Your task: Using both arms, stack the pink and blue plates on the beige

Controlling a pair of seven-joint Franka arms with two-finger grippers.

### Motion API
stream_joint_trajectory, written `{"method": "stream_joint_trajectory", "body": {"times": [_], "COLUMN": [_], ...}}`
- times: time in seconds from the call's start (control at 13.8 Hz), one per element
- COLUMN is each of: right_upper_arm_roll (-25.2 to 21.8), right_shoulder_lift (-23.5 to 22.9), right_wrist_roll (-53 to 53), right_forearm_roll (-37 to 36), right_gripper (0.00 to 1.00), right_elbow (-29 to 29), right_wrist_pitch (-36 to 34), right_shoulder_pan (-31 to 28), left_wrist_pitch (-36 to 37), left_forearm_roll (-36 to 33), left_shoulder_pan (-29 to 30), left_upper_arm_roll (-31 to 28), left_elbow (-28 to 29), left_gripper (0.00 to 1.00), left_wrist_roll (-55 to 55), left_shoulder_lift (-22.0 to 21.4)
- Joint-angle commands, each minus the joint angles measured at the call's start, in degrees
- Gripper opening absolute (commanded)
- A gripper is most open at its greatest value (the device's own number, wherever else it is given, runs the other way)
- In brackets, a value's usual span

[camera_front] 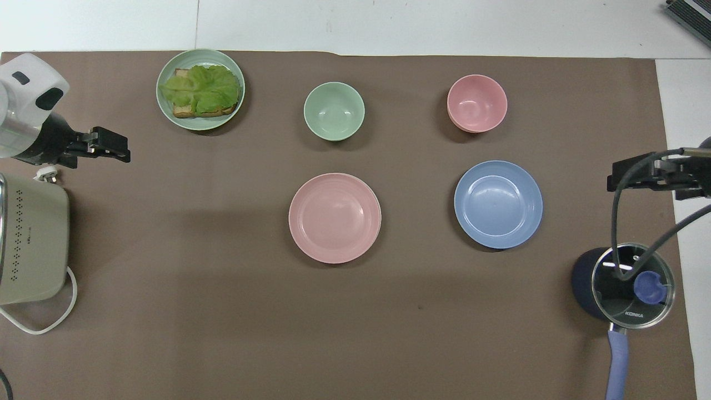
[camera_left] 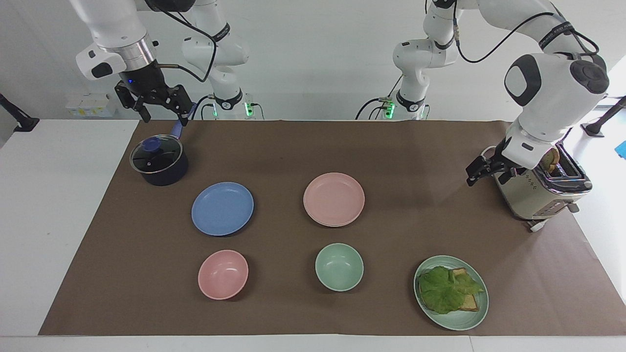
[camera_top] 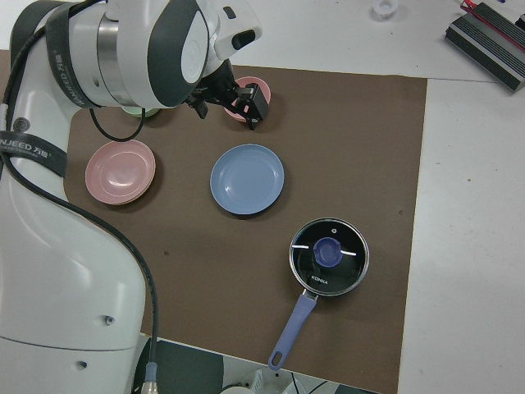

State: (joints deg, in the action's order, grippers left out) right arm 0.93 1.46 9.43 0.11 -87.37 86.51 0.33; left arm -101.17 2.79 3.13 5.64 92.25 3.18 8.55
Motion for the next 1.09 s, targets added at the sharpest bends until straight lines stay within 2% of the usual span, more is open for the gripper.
{"method": "stream_joint_trajectory", "body": {"times": [0.0,0.22,0.58,0.72,1.01], "right_upper_arm_roll": [0.1,0.4,0.3,0.2,0.2], "right_shoulder_lift": [0.8,0.8,1.3,1.8,0.0], "right_wrist_roll": [-1.3,-1.3,-1.6,-2.1,-3.3], "right_forearm_roll": [1.4,1.4,1.5,1.4,1.4], "right_gripper": [1.0,1.0,1.0,1.0,1.0], "right_elbow": [-0.8,-0.8,-2.3,-5.4,-12.9], "right_wrist_pitch": [0.2,0.0,1.4,7.1,17.5], "right_shoulder_pan": [-0.8,-0.8,-0.8,-0.8,-0.4], "left_wrist_pitch": [3.7,6.3,6.3,6.3,6.3], "left_forearm_roll": [-1.5,-1.4,-1.2,-1.2,-1.2], "left_shoulder_pan": [-0.8,-1.1,-0.2,0.4,0.2], "left_upper_arm_roll": [0.2,0.3,-0.4,-0.6,-0.6], "left_elbow": [-0.6,-0.5,-0.5,-0.5,-0.5], "left_gripper": [1.0,1.0,1.0,1.0,1.0], "left_wrist_roll": [-0.2,-0.3,-0.3,-0.3,-0.3], "left_shoulder_lift": [-3.6,-7.0,-7.3,-7.3,-7.3]}}
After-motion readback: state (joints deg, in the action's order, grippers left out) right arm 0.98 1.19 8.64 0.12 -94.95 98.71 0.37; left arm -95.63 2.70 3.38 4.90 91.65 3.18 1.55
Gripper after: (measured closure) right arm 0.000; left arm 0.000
